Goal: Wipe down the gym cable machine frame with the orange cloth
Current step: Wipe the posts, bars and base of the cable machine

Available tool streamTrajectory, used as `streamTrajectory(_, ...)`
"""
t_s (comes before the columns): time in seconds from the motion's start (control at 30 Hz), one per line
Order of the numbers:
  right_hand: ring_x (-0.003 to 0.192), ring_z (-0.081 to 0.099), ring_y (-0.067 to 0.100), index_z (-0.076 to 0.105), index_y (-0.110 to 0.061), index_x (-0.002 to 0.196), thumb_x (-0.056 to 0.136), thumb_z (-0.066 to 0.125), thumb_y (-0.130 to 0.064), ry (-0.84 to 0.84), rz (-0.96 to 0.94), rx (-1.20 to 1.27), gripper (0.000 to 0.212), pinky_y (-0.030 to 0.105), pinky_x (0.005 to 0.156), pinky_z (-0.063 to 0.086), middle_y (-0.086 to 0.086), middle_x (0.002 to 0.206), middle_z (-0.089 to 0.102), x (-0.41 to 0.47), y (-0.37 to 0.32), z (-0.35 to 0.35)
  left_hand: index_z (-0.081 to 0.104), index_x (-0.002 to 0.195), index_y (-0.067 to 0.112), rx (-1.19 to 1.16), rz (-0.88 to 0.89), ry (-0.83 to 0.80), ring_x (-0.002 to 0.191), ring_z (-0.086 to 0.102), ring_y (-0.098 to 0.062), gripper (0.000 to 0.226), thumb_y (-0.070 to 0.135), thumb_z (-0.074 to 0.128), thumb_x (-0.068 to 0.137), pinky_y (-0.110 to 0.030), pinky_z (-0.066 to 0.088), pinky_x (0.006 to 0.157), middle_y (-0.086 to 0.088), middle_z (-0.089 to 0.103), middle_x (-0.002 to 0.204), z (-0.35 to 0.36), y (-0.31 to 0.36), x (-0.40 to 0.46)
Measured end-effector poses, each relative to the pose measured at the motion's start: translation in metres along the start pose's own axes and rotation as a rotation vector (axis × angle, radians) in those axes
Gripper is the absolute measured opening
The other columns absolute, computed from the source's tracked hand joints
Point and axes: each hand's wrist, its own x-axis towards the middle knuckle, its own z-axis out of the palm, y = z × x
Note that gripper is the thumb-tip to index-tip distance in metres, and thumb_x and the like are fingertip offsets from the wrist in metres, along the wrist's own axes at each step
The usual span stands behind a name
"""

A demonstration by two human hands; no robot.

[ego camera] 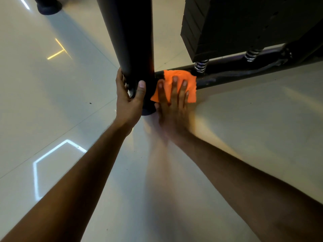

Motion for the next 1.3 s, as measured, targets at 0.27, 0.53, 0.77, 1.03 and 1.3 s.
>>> streamTrajectory(0.27, 0.166, 0.0, 0.045, 0.019, -0.021, 0.174, 0.117, 0.025, -0.051, -0.006, -0.034, -0.046, 0.064, 0.064, 0.132, 0.009, 0.02, 0.18, 0.007, 0.014, 0.026, -0.005, 0.017, 0.168, 0.033, 0.028, -0.005, 0.005, 0.13, 0.045, 0.018, 0.07, 0.039, 0.058, 0.111, -0.004, 0.047, 0.096, 0.024, 0.04, 0.152, 0.002, -0.001, 0.001)
streamTrajectory(0.53, 0.167, 0.005, 0.043, 0.027, -0.017, 0.172, 0.114, 0.05, -0.023, -0.055, -0.218, 0.089, 0.062, 0.065, 0.133, 0.012, 0.017, 0.18, 0.014, 0.024, 0.025, -0.024, 0.015, 0.17, 0.034, 0.034, -0.041, 0.037, 0.143, 0.041, 0.002, 0.074, 0.043, 0.058, 0.11, -0.007, 0.044, 0.104, 0.011, 0.036, 0.168, 0.012, -0.009, -0.01)
streamTrajectory(0.77, 0.153, 0.048, 0.029, 0.057, -0.019, 0.157, 0.103, 0.059, -0.009, -0.041, -0.201, 0.303, 0.055, 0.046, 0.109, 0.057, 0.009, 0.171, 0.042, 0.006, 0.074, -0.077, 0.049, 0.139, 0.019, 0.284, -0.228, 0.199, 0.125, 0.064, -0.025, 0.047, 0.052, 0.058, 0.107, -0.035, 0.051, 0.099, -0.002, 0.065, 0.13, 0.035, -0.019, -0.043)
streamTrajectory(1.03, 0.154, 0.045, 0.033, 0.058, -0.019, 0.156, 0.109, 0.05, -0.024, 0.087, 0.186, 0.217, 0.048, 0.047, 0.106, 0.055, 0.012, 0.17, 0.043, -0.013, 0.141, -0.126, 0.064, 0.119, 0.024, 0.481, 0.139, -0.101, 0.093, 0.062, -0.004, 0.027, 0.048, 0.054, 0.111, -0.021, 0.048, 0.076, 0.007, 0.067, 0.107, 0.092, 0.018, -0.042)
streamTrajectory(1.3, 0.167, -0.006, 0.038, 0.012, -0.021, 0.175, 0.116, 0.022, -0.051, -0.154, -0.009, 0.022, 0.067, 0.063, 0.133, 0.007, 0.015, 0.181, -0.001, 0.032, 0.146, -0.082, 0.064, 0.128, 0.014, 0.899, 0.473, -0.06, 0.114, 0.062, -0.031, 0.032, 0.033, 0.055, 0.105, -0.044, 0.051, 0.095, -0.012, 0.064, 0.126, 0.121, 0.021, 0.033)
